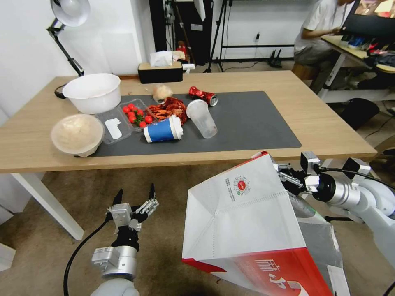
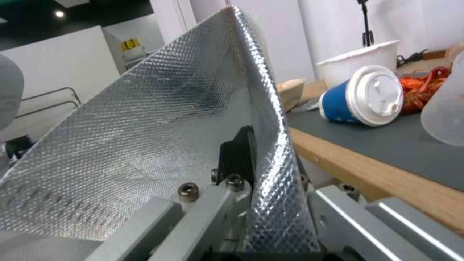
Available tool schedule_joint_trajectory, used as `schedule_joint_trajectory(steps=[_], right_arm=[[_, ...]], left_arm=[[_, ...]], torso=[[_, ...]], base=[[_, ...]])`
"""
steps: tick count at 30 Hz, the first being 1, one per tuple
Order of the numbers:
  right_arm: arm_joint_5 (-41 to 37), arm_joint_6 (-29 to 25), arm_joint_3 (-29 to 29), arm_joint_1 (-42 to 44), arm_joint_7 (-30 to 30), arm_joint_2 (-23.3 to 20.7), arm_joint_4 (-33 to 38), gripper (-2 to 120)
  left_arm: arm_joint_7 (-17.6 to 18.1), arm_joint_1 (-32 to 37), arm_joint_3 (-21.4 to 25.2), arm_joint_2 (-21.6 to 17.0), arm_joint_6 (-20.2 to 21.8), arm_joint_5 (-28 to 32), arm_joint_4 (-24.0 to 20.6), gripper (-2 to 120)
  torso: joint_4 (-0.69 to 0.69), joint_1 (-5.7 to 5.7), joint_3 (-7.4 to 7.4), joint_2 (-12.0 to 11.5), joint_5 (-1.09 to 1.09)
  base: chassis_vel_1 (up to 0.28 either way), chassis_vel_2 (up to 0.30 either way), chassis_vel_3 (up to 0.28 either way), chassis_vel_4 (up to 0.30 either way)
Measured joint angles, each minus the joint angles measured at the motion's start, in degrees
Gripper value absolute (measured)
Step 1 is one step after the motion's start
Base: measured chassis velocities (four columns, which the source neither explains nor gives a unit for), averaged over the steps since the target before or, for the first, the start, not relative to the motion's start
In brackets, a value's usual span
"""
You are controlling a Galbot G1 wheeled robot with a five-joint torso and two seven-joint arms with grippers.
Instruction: Pick up the food delivery bag from the floor and place it on the table.
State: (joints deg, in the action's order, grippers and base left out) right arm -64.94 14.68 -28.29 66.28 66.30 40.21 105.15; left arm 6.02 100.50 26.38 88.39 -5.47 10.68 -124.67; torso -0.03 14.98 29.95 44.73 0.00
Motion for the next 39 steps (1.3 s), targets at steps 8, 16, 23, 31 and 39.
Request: schedule_joint_trajectory(steps=[8, 16, 23, 31, 39], right_arm=[[0.0, 0.0, 0.0, 0.0, -0.1, 0.0, 0.1, 0], [0.0, 0.0, 0.0, 0.2, -0.1, -0.1, 0.3, 0], [-0.1, 0.0, -0.2, 0.3, -0.2, -0.4, 0.6, 0], [-0.3, 0.0, -0.2, 0.4, -0.3, -0.4, 0.9, 0], [-0.3, 0.0, -0.5, 0.6, -0.4, -0.5, 1.1, 0]], left_arm=[[0.1, 0.0, 0.1, 0.0, 0.0, 0.0, 0.0, 100], [0.0, 0.1, 0.1, 0.0, -0.1, 0.0, -0.2, 100], [0.0, 0.2, 0.1, 0.1, -0.1, -0.1, -0.4, 100], [0.0, 0.3, 0.1, 0.1, -0.2, -0.1, -0.7, 100], [0.0, 0.5, 0.1, 0.0, -0.2, -0.1, -0.9, 100]], torso=[[0.03, 0.73, 1.02, 1.7, 0.0], [0.03, 1.57, 2.21, 3.8, 0.0], [0.03, 2.39, 3.27, 5.6, 0.0], [0.03, 3.31, 4.45, 7.8, 0.0], [0.03, 4.2, 5.71, 9.9, 0.0]], base=[[0.0, 0.0, 0.0, 0.0], [0.0, 0.0, 0.0, 0.0], [0.0, 0.0, 0.0, 0.0], [0.0, 0.0, 0.0, 0.0], [0.0, 0.0, 0.0, 0.0]])
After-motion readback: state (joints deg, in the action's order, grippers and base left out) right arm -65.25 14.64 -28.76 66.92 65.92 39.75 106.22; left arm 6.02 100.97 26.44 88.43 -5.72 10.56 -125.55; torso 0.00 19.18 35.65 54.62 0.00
